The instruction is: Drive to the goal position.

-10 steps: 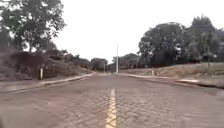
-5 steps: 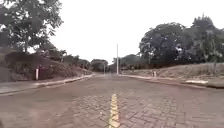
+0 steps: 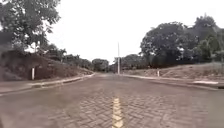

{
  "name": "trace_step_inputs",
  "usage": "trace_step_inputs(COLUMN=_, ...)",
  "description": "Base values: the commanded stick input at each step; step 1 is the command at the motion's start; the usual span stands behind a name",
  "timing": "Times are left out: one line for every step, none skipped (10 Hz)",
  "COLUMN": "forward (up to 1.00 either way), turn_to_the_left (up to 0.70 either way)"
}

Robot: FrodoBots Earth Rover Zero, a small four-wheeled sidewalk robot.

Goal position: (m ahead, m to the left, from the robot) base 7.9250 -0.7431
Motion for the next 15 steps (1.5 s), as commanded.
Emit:
trace_step_inputs(forward=1.0, turn_to_the_left=0.0)
trace_step_inputs(forward=1.0, turn_to_the_left=0.0)
trace_step_inputs(forward=1.0, turn_to_the_left=0.0)
trace_step_inputs(forward=1.0, turn_to_the_left=0.0)
trace_step_inputs(forward=1.0, turn_to_the_left=0.0)
trace_step_inputs(forward=1.0, turn_to_the_left=0.0)
trace_step_inputs(forward=1.0, turn_to_the_left=0.0)
trace_step_inputs(forward=1.0, turn_to_the_left=0.0)
trace_step_inputs(forward=1.0, turn_to_the_left=0.0)
trace_step_inputs(forward=1.0, turn_to_the_left=0.0)
trace_step_inputs(forward=1.0, turn_to_the_left=0.0)
trace_step_inputs(forward=1.0, turn_to_the_left=0.0)
trace_step_inputs(forward=1.0, turn_to_the_left=0.0)
trace_step_inputs(forward=1.0, turn_to_the_left=0.0)
trace_step_inputs(forward=1.0, turn_to_the_left=0.0)
